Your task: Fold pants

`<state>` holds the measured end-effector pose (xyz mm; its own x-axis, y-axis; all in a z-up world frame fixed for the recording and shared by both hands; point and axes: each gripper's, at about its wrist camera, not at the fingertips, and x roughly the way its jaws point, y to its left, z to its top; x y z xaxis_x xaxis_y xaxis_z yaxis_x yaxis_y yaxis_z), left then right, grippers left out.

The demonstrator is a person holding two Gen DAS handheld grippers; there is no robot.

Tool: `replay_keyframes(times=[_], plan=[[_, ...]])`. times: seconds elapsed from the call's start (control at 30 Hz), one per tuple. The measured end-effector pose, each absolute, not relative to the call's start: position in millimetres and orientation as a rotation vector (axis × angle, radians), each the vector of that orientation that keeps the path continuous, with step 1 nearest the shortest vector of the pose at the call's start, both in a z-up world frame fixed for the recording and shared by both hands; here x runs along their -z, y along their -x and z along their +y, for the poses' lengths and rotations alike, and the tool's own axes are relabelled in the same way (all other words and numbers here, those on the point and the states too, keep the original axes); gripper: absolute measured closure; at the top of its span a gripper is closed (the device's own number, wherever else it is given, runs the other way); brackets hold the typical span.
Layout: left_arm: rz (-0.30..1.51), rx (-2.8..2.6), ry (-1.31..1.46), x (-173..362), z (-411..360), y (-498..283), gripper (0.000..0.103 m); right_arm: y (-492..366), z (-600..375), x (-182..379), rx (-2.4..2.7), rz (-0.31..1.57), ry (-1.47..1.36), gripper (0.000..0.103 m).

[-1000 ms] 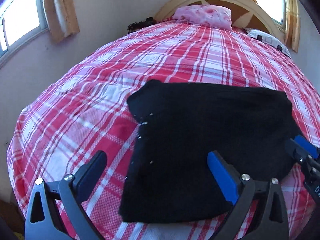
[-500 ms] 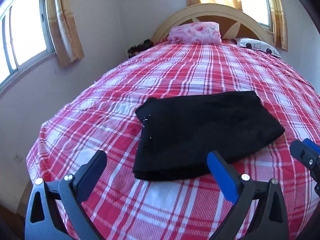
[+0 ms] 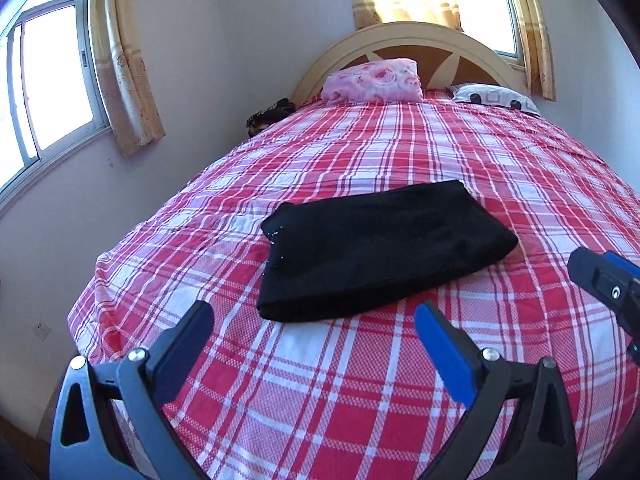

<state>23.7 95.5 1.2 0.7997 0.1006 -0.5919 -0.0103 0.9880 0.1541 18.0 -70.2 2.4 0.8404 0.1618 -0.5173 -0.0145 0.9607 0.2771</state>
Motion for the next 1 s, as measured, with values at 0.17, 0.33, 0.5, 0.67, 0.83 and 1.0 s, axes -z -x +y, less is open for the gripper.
replay_keyframes(times=[0.17,0.33,0.5,0.67,0.83,1.0], plan=[[0.630,-0.056,-0.119,-8,99,-8,0.000,-5,-67,-9,-0.086,0.555,-0.258,0.035],[0.602,-0.057,-0.102,-18,104,5,0.000,9,-61,-17,-0.083,0.510,-0.241,0.035],[0.583,-0.060,-0.098,-24,104,10,0.000,18,-55,-28,-0.086,0.471,-0.220,0.035],[0.584,-0.063,-0.111,-26,102,11,0.000,21,-50,-30,-0.092,0.465,-0.214,0.035],[0.580,-0.082,-0.115,-26,103,12,0.000,22,-52,-30,-0.080,0.468,-0.227,0.034],[0.582,-0.084,-0.114,-26,103,12,0.000,23,-52,-29,-0.078,0.471,-0.230,0.034]])
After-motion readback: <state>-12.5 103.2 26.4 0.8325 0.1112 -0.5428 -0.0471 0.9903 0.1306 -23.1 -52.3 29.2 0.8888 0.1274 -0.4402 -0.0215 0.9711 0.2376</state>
